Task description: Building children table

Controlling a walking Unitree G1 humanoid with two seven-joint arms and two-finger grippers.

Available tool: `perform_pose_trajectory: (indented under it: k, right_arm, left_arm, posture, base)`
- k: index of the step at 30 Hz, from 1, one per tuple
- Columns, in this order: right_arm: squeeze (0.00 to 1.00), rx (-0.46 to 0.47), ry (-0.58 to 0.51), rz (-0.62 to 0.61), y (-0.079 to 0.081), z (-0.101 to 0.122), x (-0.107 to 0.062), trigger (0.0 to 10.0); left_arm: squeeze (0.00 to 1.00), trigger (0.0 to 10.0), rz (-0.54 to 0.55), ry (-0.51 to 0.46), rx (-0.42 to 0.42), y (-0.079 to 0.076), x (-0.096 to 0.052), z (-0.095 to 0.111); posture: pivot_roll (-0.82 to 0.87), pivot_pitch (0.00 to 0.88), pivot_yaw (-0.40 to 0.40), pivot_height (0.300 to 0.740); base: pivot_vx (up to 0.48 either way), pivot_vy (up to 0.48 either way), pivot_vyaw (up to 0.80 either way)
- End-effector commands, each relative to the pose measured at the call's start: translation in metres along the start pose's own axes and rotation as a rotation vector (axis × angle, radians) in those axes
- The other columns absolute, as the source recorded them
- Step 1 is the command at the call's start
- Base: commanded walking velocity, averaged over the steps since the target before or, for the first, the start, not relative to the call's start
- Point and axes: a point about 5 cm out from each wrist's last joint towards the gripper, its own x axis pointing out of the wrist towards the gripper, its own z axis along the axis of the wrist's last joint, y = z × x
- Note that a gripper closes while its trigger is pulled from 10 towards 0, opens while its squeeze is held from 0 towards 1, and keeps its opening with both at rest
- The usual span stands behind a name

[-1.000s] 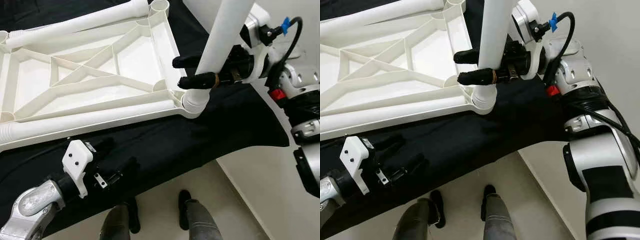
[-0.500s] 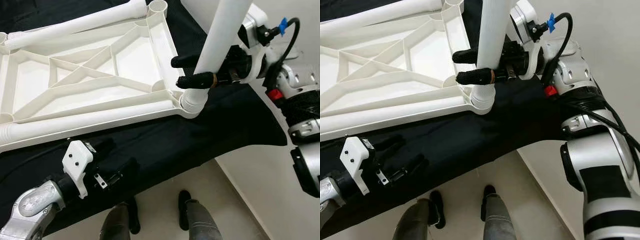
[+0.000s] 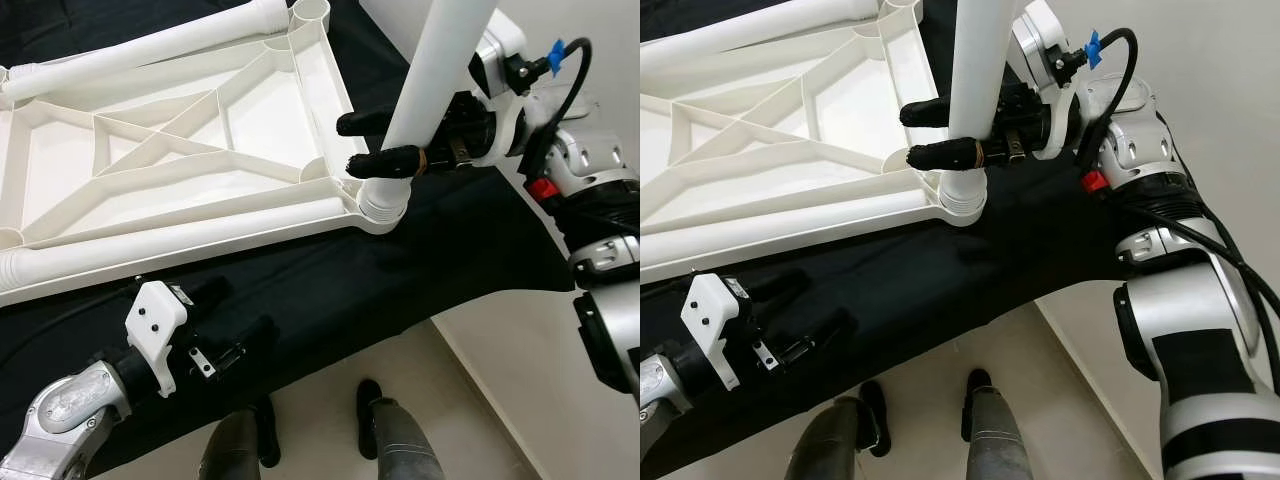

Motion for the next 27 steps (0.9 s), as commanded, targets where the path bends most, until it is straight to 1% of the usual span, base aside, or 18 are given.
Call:
perform_pose_trajectory:
  k: [1,14,15,16,17,19,20,22,23,24,25,26,27]
  right_arm:
    - [0.0,0.055,0.055,0.027,0.006,-0.02,0.004,10.0]
    - [0.0,0.074,0.097,0.001,0.005,-0.028,0.004,10.0]
    - [0.0,0.074,0.107,-0.028,0.005,-0.03,0.004,10.0]
    - [0.0,0.074,0.107,-0.028,0.005,-0.03,0.004,10.0]
    - [0.0,0.077,0.129,-0.094,0.003,-0.033,0.004,10.0]
    - [0.0,0.077,0.129,-0.094,0.003,-0.033,0.004,10.0]
    - [0.0,0.096,0.212,-0.341,0.006,-0.051,0.011,10.0]
    - [0.0,0.096,0.212,-0.341,0.006,-0.051,0.011,10.0]
    - [0.0,0.205,0.203,-0.696,0.023,-0.075,0.032,10.0]
    - [0.0,0.311,0.233,-0.997,0.052,-0.095,0.045,10.0]
    - [0.0,0.311,0.233,-0.997,0.052,-0.095,0.045,10.0]
    - [0.0,0.398,0.236,-1.226,0.076,-0.103,0.05,10.0]
    - [0.0,0.398,0.236,-1.226,0.076,-0.103,0.05,10.0]
  left_arm:
    - [0.0,10.0,-0.011,0.018,-0.007,-0.004,-0.002,-0.003]
    - [0.0,10.0,-0.008,0.016,-0.006,-0.004,-0.001,-0.003]
    - [0.0,10.0,-0.007,0.016,-0.006,-0.003,-0.001,-0.003]
    - [0.0,10.0,-0.007,0.016,-0.006,-0.003,-0.001,-0.003]
    - [0.0,10.0,-0.007,0.016,-0.006,-0.003,-0.001,-0.004]
    - [0.0,10.0,-0.007,0.016,-0.006,-0.003,-0.001,-0.004]
    - [0.0,10.0,0.0,0.015,-0.005,-0.004,-0.001,-0.005]
    - [0.0,10.0,0.0,0.015,-0.005,-0.004,-0.001,-0.005]
    - [0.0,10.0,0.013,0.011,-0.004,-0.004,-0.001,-0.006]
    - [0.0,10.0,0.024,0.009,-0.006,-0.002,0.001,-0.008]
    - [0.0,10.0,0.024,0.009,-0.006,-0.002,0.001,-0.008]
    - [0.0,10.0,0.028,0.006,-0.006,0.0,0.003,-0.01]
    - [0.0,10.0,0.028,0.006,-0.006,0.0,0.003,-0.01]
  posture:
    - [0.11,0.452,0.042,0.74]
    - [0.11,0.451,0.04,0.74]
    - [0.1,0.45,0.039,0.74]
    - [0.1,0.45,0.039,0.74]
    - [0.08,0.451,0.021,0.74]
    - [0.08,0.451,0.021,0.74]
    - [0.07,0.439,-0.018,0.74]
    - [0.07,0.439,-0.018,0.74]
    - [0.06,0.432,-0.026,0.74]
    - [0.03,0.414,-0.001,0.74]
    - [0.03,0.414,-0.001,0.74]
    - [0.02,0.41,0.003,0.74]
    - [0.02,0.41,0.003,0.74]
  base:
    - [0.0,0.0,0.0]
    - [0.0,0.0,0.0]
    - [0.0,0.0,0.0]
    - [0.0,0.0,0.0]
    - [0.0,0.0,0.0]
    - [0.0,0.0,0.0]
    - [0.0,0.0,0.0]
    - [0.0,0.0,0.0]
    - [0.0,0.0,0.0]
    - [0.0,0.0,0.0]
    - [0.0,0.0,0.0]
    - [0.0,0.0,0.0]
    - [0.0,0.0,0.0]
